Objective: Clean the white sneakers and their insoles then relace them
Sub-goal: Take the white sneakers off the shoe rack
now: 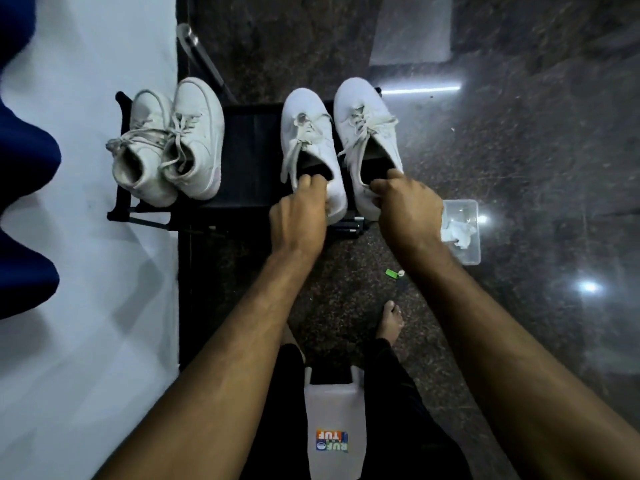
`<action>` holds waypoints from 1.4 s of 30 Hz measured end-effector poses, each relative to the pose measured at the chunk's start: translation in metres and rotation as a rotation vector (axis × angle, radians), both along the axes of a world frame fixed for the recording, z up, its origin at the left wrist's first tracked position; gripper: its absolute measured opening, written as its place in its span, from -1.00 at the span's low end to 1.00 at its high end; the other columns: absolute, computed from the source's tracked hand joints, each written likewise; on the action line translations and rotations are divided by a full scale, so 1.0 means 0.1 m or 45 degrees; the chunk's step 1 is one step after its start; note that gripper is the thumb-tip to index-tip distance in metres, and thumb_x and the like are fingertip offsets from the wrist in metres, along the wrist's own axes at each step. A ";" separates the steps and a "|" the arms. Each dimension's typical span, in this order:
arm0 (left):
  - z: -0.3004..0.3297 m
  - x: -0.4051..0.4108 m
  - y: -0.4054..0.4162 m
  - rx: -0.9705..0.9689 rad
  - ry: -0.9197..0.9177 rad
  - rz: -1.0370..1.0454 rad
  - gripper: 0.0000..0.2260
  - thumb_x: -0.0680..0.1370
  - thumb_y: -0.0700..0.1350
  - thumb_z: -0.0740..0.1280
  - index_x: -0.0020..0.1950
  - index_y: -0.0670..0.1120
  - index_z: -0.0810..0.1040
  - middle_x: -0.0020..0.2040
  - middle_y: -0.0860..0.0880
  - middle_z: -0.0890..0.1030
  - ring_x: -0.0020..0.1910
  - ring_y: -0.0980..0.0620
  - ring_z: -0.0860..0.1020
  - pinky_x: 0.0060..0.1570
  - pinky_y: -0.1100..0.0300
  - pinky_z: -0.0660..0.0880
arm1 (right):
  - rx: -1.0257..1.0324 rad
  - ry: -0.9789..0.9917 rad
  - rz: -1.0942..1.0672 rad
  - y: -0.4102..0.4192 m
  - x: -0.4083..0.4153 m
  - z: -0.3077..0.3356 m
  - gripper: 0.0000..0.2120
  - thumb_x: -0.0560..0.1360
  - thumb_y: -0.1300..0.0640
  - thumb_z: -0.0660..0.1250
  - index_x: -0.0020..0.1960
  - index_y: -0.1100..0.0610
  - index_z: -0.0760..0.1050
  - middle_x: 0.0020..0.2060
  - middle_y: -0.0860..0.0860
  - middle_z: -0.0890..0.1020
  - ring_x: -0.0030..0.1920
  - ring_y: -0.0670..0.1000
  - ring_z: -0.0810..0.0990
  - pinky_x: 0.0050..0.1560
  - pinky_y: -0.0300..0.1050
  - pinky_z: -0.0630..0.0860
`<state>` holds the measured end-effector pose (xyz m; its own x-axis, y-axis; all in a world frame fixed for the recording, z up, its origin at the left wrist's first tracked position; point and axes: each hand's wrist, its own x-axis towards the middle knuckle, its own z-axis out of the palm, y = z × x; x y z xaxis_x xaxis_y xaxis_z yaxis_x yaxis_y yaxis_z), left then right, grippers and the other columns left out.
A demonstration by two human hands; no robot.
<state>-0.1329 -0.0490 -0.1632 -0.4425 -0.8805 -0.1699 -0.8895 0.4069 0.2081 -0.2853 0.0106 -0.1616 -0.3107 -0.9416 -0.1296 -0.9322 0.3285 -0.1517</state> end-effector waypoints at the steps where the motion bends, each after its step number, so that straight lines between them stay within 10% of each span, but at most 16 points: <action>1: 0.11 0.01 0.02 -0.088 0.047 -0.007 -0.89 0.59 -0.15 0.28 0.11 -0.07 0.50 0.05 -0.12 0.56 -0.16 -0.30 0.62 -0.35 0.00 0.27 | -0.021 0.013 -0.010 0.09 0.00 0.04 -0.89 0.48 0.14 0.36 -0.03 0.02 0.63 -0.18 0.05 0.53 -0.19 0.20 0.60 -0.35 -0.09 0.26; 14: 0.71 -0.94 1.19 -0.301 0.175 -0.565 -0.82 0.38 -0.28 0.36 -0.14 -0.02 0.49 -0.17 -0.01 0.52 -0.42 -0.10 0.51 -0.45 0.13 0.26 | -0.205 -0.047 -0.574 1.82 -0.48 0.52 -0.91 0.47 0.13 0.32 -0.09 0.00 0.59 -0.15 -0.08 0.51 -0.17 0.06 0.45 -0.38 -0.13 0.24; 18: 0.32 -1.52 1.70 -0.224 0.127 -0.796 -0.88 0.41 -0.21 0.34 -0.15 0.00 0.48 -0.16 -0.01 0.52 -0.41 -0.10 0.50 -0.37 0.10 0.31 | -0.333 -0.183 -0.784 2.47 -0.81 0.19 -0.61 0.52 -0.14 0.08 -0.04 -0.02 0.64 -0.12 -0.08 0.56 -0.19 0.05 0.45 -0.34 -0.10 0.41; 33: -3.50 -3.17 3.48 0.143 -0.081 -1.355 -0.86 0.35 -0.17 0.41 -0.21 0.00 0.48 -0.22 -0.03 0.55 -0.48 -0.07 0.54 -0.30 0.13 0.37 | -0.081 -0.483 -1.606 4.46 -1.90 -3.65 -0.82 0.44 0.16 0.45 0.04 0.05 0.69 -0.04 -0.10 0.63 -0.06 0.04 0.64 -0.04 -0.04 0.59; 38: -4.78 -3.22 3.72 0.193 -0.176 -1.447 -0.90 0.52 -0.19 0.28 0.00 -0.04 0.50 0.00 -0.06 0.57 -0.23 -0.13 0.63 -0.08 0.03 0.41 | -0.052 -0.590 -1.809 4.61 -1.68 -4.94 -0.82 0.51 0.19 0.40 0.11 0.16 0.63 -0.03 -0.03 0.59 0.01 0.02 0.59 -0.02 -0.18 0.47; 42: -5.34 -3.21 3.68 0.260 -0.257 -1.469 -0.87 0.59 -0.19 0.23 0.12 -0.06 0.47 0.14 -0.07 0.52 -0.12 -0.18 0.62 -0.18 0.03 0.32 | 0.247 -0.545 -1.528 4.57 -1.50 -5.47 -0.93 0.47 0.22 0.33 -0.06 0.18 0.55 -0.07 0.12 0.52 -0.08 0.06 0.50 -0.09 0.04 0.41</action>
